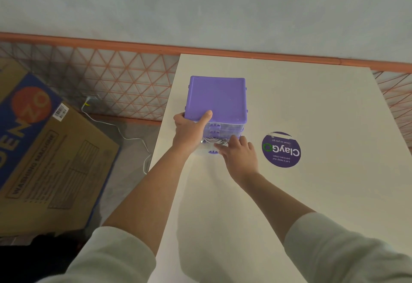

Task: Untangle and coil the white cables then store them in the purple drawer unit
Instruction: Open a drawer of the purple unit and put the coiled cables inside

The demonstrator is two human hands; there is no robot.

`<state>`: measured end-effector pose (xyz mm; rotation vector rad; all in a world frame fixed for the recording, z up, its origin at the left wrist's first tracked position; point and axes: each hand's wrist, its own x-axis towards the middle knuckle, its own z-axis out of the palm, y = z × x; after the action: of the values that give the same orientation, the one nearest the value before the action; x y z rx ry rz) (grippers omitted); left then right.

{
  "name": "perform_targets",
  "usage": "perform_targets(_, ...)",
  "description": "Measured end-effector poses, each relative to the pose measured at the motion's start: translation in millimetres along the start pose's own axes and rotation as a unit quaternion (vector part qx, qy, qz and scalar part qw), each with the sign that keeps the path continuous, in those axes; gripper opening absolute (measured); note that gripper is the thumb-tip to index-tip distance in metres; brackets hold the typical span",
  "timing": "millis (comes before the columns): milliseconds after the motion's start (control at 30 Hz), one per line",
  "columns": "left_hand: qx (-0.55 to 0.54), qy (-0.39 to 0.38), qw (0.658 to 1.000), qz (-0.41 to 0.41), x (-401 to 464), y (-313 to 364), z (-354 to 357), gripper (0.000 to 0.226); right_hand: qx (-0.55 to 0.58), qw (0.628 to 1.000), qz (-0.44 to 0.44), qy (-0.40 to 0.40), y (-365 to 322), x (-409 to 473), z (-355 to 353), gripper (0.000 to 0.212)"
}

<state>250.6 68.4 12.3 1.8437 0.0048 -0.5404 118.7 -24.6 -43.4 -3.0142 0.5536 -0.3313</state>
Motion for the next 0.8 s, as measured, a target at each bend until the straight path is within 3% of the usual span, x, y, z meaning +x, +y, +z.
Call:
perform_targets(200, 0.008, 0.002, 1.0, -0.002, -0.8, 1.3, 0.1, 0.063, 0.062, 0.995, 0.048, -0.056, -0.5, 13.8, -12.0, 0.023)
perform_targets(300, 0.0, -0.004, 1.0, 0.005, -2.5, 1.7, 0.0, 0.064, 0.122, 0.988, 0.083, -0.039, 3.1, 8.9, -15.0, 0.019)
perform_targets(467, -0.026, -0.026, 0.998, 0.052, -6.3, -3.8, -4.0, 0.064, 0.227, 0.948, 0.22, -0.019, 13.1, -3.1, -9.8, 0.059)
perform_targets(567, -0.045, -0.063, 0.991, 0.106, -8.2, -19.0, -11.1, 0.067, 0.342, 0.893, 0.274, -0.099, 22.9, 1.8, -14.5, 0.1)
perform_targets(633, 0.004, -0.104, 0.986, 0.129, -7.0, -34.4, -17.8, 0.078, 0.406, 0.859, 0.278, -0.14, 28.5, 8.6, -14.5, 0.116)
perform_targets(700, 0.103, -0.136, 0.978, 0.123, -5.7, -47.8, -23.3, 0.093, 0.456, 0.84, 0.25, -0.154, 31.8, 15.0, -16.5, 0.114)
perform_targets(800, 0.166, -0.14, 0.969, 0.117, -0.6, -60.1, -26.9, 0.094, 0.497, 0.825, 0.222, -0.152, 32.6, 19.7, -17.3, 0.088)
